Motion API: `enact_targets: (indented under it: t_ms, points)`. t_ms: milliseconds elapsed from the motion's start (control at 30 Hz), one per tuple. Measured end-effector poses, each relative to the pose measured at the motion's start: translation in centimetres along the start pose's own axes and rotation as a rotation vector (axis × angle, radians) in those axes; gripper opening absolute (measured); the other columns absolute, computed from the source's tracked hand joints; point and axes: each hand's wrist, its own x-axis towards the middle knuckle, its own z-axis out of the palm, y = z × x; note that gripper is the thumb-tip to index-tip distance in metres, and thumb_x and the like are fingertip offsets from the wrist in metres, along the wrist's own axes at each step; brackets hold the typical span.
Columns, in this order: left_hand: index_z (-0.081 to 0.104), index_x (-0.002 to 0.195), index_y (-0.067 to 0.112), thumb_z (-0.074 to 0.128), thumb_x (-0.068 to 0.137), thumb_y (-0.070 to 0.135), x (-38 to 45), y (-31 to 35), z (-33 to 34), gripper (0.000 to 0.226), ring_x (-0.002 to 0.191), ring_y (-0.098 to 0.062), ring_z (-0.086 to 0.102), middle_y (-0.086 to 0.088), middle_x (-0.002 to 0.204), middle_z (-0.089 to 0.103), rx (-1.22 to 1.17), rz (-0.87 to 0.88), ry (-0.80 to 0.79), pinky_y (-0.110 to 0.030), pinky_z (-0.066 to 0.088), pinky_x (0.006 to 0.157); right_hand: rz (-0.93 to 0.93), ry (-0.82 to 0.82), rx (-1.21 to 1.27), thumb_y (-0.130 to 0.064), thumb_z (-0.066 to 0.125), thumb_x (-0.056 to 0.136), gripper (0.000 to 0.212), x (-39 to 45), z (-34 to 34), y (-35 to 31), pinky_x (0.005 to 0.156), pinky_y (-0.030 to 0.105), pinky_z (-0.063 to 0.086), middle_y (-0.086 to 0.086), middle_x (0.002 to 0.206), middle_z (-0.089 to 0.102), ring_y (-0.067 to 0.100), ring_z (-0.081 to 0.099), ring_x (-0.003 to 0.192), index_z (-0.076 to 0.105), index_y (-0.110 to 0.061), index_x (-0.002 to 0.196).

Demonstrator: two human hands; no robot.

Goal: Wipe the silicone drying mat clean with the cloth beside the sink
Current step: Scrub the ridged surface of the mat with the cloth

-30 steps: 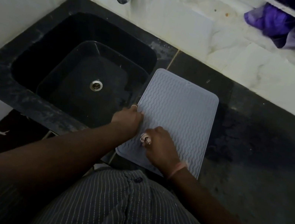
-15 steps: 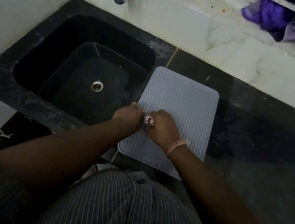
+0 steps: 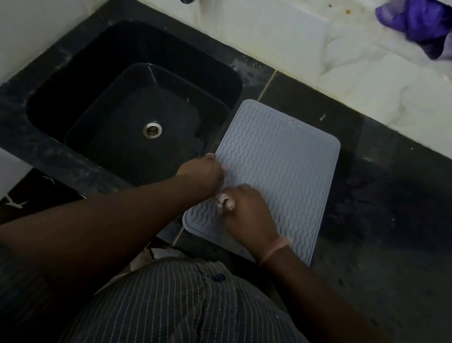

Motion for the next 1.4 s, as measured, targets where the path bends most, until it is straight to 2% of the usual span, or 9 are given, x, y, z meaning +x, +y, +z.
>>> enact_targets:
  t_ms: [133,333,567,700,800,967,1100,1233,1400]
  points:
    - [0.063,0.126,0.024,0.047,0.106,0.036,-0.7,-0.1,0.3,0.029,0.100,-0.030,0.064,-0.011,0.118,0.052,-0.041,-0.006,0.064,-0.037,0.047,0.070,0.028,0.023,-0.071,-0.022,0.064,0.082,0.013,2.3,-0.4,0.9,0.079,0.043,0.050,0.007,0.092,0.063,0.025,0.058,0.087,0.070,-0.018,0.092]
    - [0.058,0.130,0.021,0.050,0.106,0.034,-1.3,0.0,0.3,0.029,0.097,-0.024,0.065,-0.010,0.119,0.055,-0.003,-0.026,0.109,-0.036,0.056,0.073,-0.215,-0.065,-0.230,-0.023,0.069,0.083,0.032,-1.4,1.0,0.1,0.078,0.041,0.047,0.013,0.103,0.061,0.031,0.058,0.092,0.067,-0.008,0.111]
    - [0.047,0.143,0.026,0.059,0.099,0.029,-1.2,0.1,-0.2,0.046,0.097,-0.026,0.062,-0.011,0.120,0.050,0.077,-0.007,0.009,-0.036,0.054,0.069,-0.222,-0.101,-0.059,-0.039,0.039,0.085,0.057,-4.4,2.5,-0.7,0.077,0.044,0.053,0.018,0.104,0.066,0.036,0.061,0.089,0.070,-0.001,0.116]
    - [0.035,0.152,0.024,0.059,0.098,0.031,-1.0,0.2,0.0,0.059,0.102,-0.026,0.062,-0.015,0.130,0.046,0.075,-0.016,-0.018,-0.037,0.057,0.072,-0.197,-0.112,0.010,-0.035,0.050,0.090,0.045,-4.2,1.9,0.3,0.092,0.044,0.050,0.012,0.114,0.067,0.029,0.061,0.102,0.069,-0.009,0.122]
    - [0.014,0.160,0.027,0.067,0.092,0.038,-1.2,0.1,0.5,0.087,0.121,-0.033,0.056,-0.020,0.154,0.025,0.039,-0.045,-0.159,-0.043,0.058,0.084,-0.285,-0.105,0.010,-0.030,0.065,0.091,0.032,-4.2,1.4,1.4,0.096,0.038,0.046,0.005,0.114,0.067,0.022,0.060,0.104,0.070,-0.014,0.118]
    - [-0.002,0.162,0.029,0.081,0.076,0.057,-2.1,1.0,-0.1,0.123,0.142,-0.042,0.035,-0.018,0.165,0.003,0.060,-0.076,-0.247,-0.052,0.048,0.103,-0.375,-0.230,0.034,-0.034,0.060,0.094,0.031,-3.3,0.0,2.7,0.098,0.037,0.045,0.001,0.118,0.066,0.019,0.060,0.108,0.069,-0.018,0.119]
    - [-0.008,0.162,0.027,0.085,0.073,0.055,-2.7,1.7,0.2,0.132,0.144,-0.042,0.029,-0.016,0.167,0.001,0.097,-0.108,-0.237,-0.052,0.043,0.107,-0.342,-0.172,0.081,-0.030,0.054,0.089,0.024,-1.7,-2.2,4.3,0.094,0.033,0.045,-0.004,0.104,0.066,0.015,0.059,0.099,0.070,-0.022,0.105]
    - [-0.009,0.162,0.027,0.087,0.070,0.054,-2.9,2.2,0.2,0.135,0.146,-0.042,0.027,-0.015,0.167,0.001,0.085,-0.132,-0.234,-0.053,0.040,0.109,-0.273,-0.132,0.015,-0.013,0.063,0.082,0.021,1.6,-2.9,5.5,0.090,0.041,0.048,-0.003,0.098,0.063,0.016,0.057,0.095,0.068,-0.022,0.100]
    - [-0.008,0.162,0.028,0.088,0.070,0.053,-2.9,2.6,0.4,0.135,0.145,-0.041,0.028,-0.015,0.167,0.002,0.084,-0.165,-0.230,-0.053,0.040,0.109,-0.173,0.006,0.006,-0.013,0.071,0.081,0.021,3.8,-2.9,6.1,0.086,0.040,0.048,0.001,0.099,0.063,0.020,0.057,0.094,0.070,-0.020,0.101]
